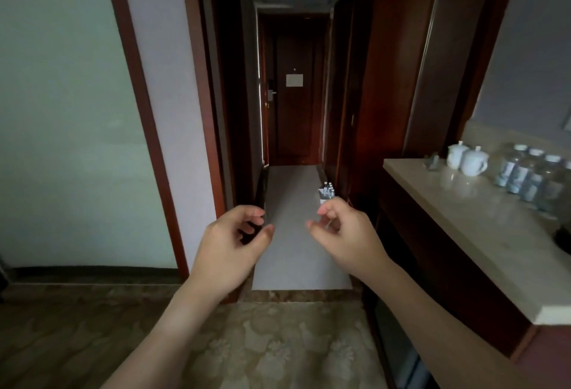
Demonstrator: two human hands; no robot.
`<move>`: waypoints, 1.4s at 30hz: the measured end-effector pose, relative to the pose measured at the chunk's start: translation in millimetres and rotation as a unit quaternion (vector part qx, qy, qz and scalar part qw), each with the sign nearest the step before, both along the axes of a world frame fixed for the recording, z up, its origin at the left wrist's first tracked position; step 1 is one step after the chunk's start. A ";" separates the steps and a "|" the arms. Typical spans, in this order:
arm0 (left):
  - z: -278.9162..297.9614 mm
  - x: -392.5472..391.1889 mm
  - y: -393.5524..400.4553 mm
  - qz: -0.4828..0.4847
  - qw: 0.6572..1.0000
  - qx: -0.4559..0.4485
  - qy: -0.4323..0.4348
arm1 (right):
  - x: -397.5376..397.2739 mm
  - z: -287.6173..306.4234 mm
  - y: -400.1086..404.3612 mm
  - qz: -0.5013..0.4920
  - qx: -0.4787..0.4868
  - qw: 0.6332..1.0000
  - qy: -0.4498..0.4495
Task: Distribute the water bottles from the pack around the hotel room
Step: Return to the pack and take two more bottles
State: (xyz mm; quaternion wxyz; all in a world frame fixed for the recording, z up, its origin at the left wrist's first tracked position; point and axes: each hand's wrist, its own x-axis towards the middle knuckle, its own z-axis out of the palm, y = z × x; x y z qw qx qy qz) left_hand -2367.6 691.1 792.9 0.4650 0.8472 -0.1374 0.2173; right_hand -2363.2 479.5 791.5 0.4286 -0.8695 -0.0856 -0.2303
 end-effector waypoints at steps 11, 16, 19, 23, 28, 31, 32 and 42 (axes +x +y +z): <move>6.4 322.6 -11.0 -0.073 0.997 -0.024 -0.005 | 276.5 26.9 -18.8 -0.067 -0.022 0.997 0.032; 5.8 435.1 -40.5 -0.102 0.995 -0.015 -0.008 | 380.7 23.0 -51.7 -0.091 -0.009 0.995 0.035; -3.6 505.4 -62.9 -0.100 0.995 -0.012 -0.010 | 453.6 9.8 -74.2 -0.092 -0.003 0.995 0.034; -12.2 601.0 -93.2 -0.085 0.996 -0.004 -0.010 | 562.4 -5.9 -106.4 -0.079 -0.005 0.996 0.030; -2.1 723.3 -121.8 -0.052 0.998 0.011 -0.021 | 709.9 -9.2 -139.2 -0.039 0.019 0.999 0.027; 3.9 789.5 -126.0 -0.033 0.999 0.011 -0.015 | 788.1 -2.8 -144.2 -0.012 0.011 0.999 0.038; 5.2 811.3 -126.3 -0.028 0.999 0.016 -0.012 | 812.5 -1.0 -145.3 -0.006 0.012 0.999 0.041; -15.8 1071.4 -125.8 -0.009 1.000 -0.001 -0.002 | 1069.1 -4.1 -146.1 0.016 0.011 0.999 0.045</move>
